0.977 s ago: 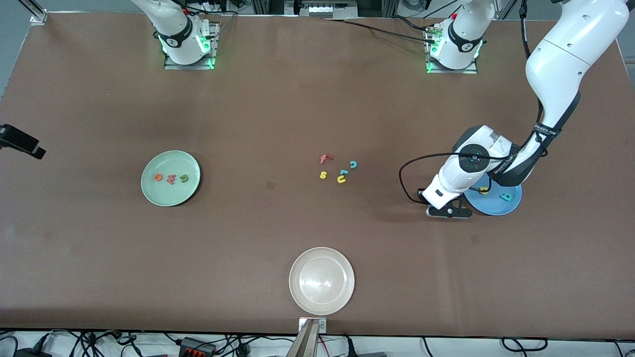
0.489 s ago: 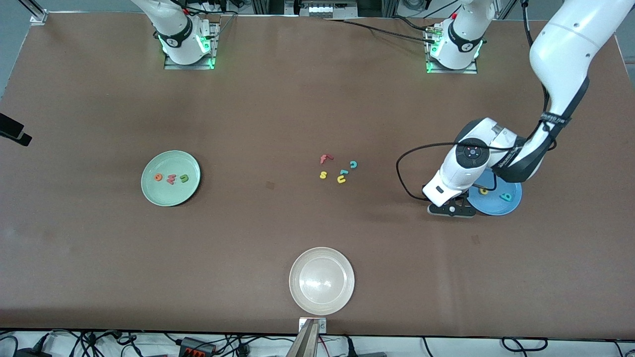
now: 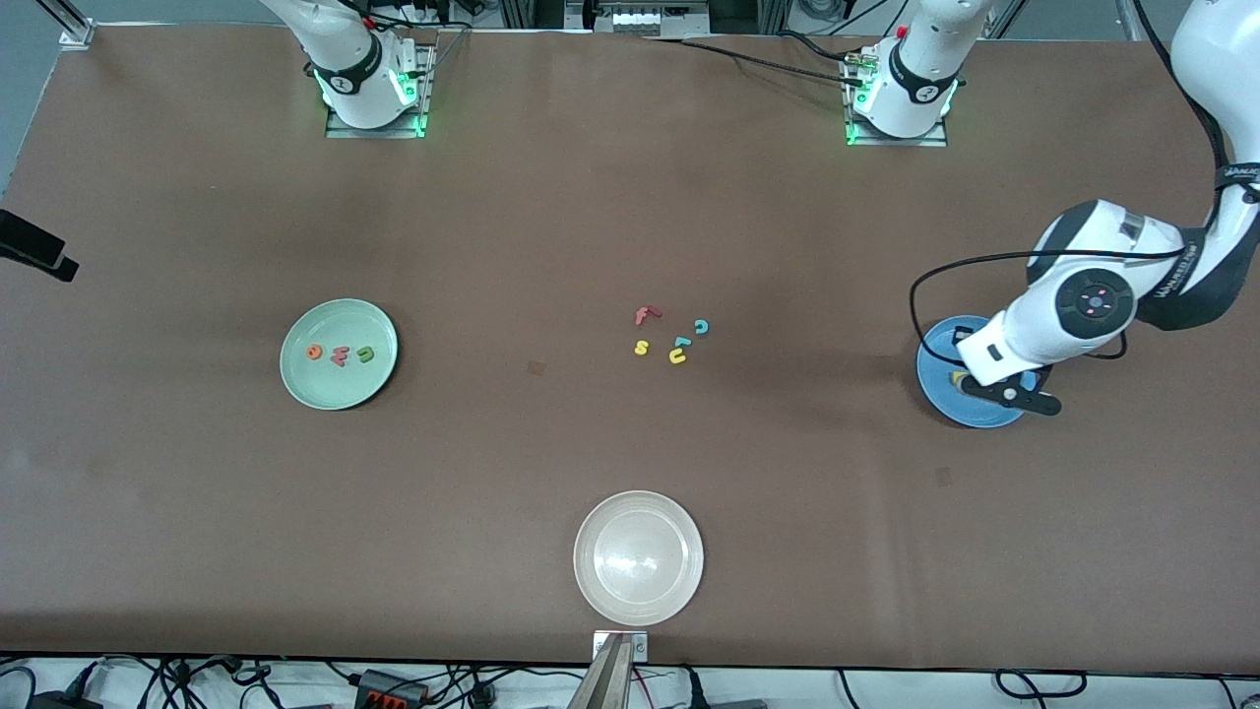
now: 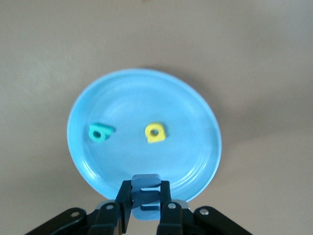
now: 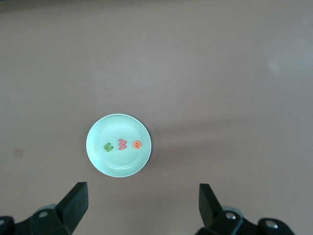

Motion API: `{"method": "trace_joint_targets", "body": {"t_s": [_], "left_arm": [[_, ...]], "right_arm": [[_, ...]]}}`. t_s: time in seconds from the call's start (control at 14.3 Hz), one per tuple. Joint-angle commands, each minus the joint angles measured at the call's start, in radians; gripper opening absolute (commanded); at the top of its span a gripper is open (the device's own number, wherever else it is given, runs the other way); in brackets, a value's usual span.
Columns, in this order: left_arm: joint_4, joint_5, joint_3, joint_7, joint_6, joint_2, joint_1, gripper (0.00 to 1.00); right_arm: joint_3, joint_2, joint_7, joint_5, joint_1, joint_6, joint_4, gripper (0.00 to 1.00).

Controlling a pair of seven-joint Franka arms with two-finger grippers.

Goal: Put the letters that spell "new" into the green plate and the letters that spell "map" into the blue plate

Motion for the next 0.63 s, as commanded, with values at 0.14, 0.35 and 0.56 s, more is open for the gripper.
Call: {"method": "trace_joint_targets", "body": {"t_s": [0.14, 0.35, 0.56], "left_arm": [[-0.028, 0.009, -0.024, 0.002, -0.004, 0.056, 0.056, 0.24], [-0.024, 0.010, -0.024, 0.002, 0.004, 0.059, 0.058, 0.39], [-0.021, 0.008, -0.025, 0.001, 0.004, 0.059, 0.058, 0.69]], "right_arm": [[0.013, -0.135, -0.016, -0.022, -0.003, 0.092, -0.191, 1.00], [0.010, -0.124, -0.016, -0.020, -0.011, 0.075, -0.182, 1.00], [0.010, -0.115, -0.013, -0.016, -0.008, 0.061, -0.181, 1.00]]}}
